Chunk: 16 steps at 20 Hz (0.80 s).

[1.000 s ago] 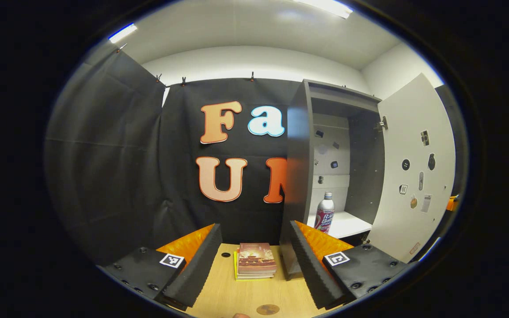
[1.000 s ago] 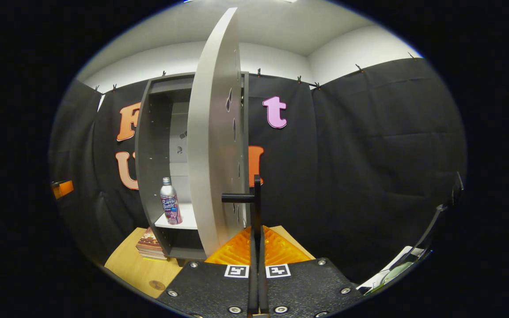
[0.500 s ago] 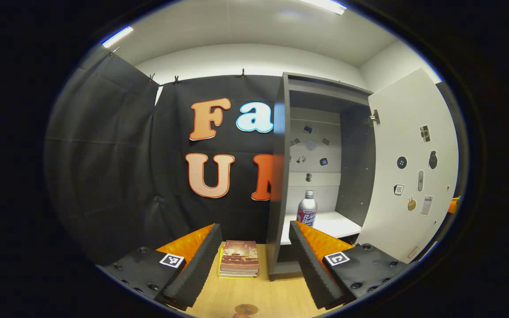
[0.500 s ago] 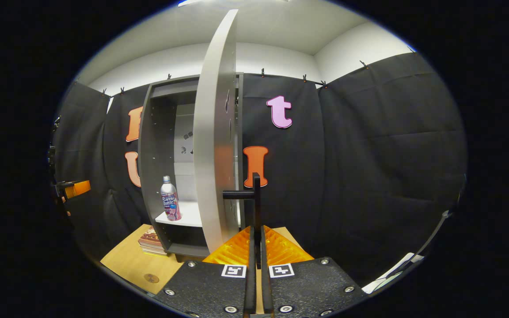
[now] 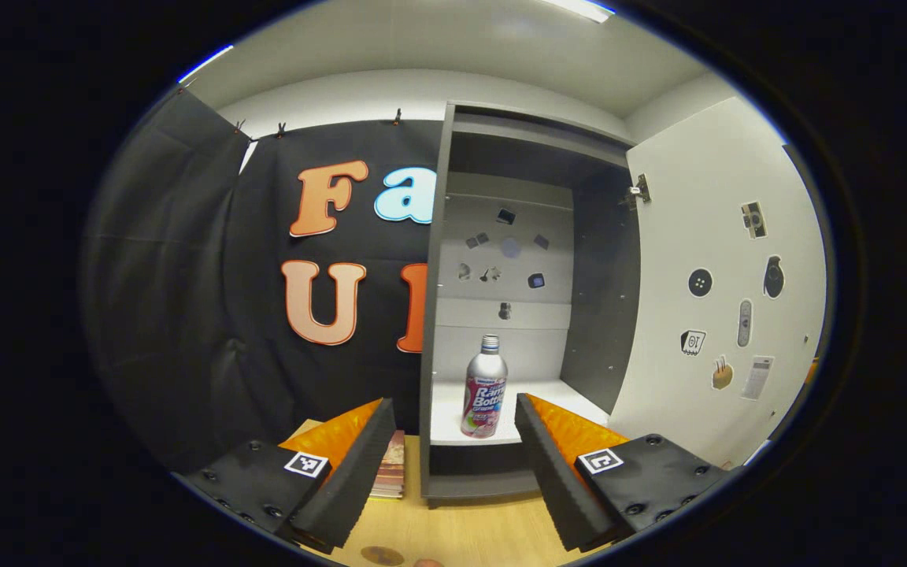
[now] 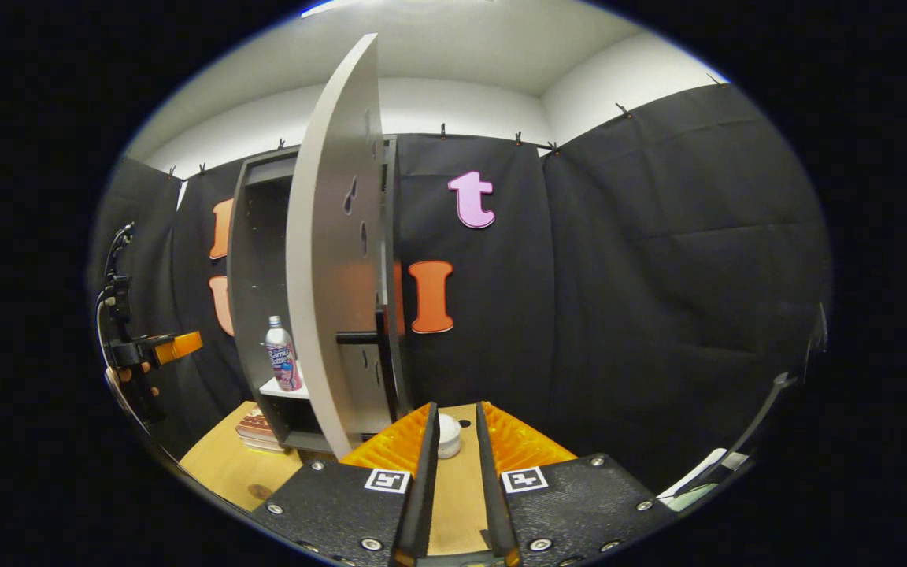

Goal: Open the cabinet door with the right hand, grasp the bottle in the cabinet with the left hand and place it on the coaster, then close the cabinet door with the right hand.

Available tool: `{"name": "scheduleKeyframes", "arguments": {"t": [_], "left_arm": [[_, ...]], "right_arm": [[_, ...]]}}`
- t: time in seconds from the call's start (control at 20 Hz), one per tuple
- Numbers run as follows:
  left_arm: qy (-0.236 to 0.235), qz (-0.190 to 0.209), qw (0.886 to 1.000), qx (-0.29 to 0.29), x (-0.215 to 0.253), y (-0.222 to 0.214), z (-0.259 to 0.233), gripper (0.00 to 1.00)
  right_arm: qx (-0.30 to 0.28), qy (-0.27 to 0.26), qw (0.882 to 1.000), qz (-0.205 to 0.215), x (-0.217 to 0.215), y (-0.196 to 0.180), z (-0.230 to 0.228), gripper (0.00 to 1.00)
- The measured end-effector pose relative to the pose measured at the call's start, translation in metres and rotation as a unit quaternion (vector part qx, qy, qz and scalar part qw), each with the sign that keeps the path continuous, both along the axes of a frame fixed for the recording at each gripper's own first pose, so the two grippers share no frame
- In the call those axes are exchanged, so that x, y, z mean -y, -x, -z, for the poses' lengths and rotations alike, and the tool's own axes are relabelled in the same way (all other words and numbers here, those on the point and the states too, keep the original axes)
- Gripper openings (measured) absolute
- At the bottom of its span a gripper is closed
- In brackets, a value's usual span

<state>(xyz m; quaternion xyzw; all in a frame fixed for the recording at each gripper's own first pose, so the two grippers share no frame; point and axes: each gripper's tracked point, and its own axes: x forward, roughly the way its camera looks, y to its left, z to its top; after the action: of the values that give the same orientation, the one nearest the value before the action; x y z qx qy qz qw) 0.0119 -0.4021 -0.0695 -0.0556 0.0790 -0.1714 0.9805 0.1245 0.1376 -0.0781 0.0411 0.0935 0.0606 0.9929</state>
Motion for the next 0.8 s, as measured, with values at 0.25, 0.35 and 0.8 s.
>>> {"name": "scheduleKeyframes", "arguments": {"t": [0.25, 0.35, 0.8], "left_arm": [[-0.001, 0.019, 1.0, 0.006, 0.047, -0.042, 0.007, 0.99], [-0.015, 0.007, 1.0, 0.016, 0.056, -0.062, 0.01, 0.99], [-0.043, 0.0, 0.999, 0.003, 0.104, -0.151, 0.048, 0.99]], "right_arm": [[0.001, -0.012, 0.999, 0.031, 0.008, -0.003, 0.0, 0.36], [0.003, -0.018, 0.999, 0.043, 0.01, -0.005, 0.0, 0.45], [0.004, -0.008, 0.995, 0.1, 0.033, -0.015, 0.002, 0.83]]}}
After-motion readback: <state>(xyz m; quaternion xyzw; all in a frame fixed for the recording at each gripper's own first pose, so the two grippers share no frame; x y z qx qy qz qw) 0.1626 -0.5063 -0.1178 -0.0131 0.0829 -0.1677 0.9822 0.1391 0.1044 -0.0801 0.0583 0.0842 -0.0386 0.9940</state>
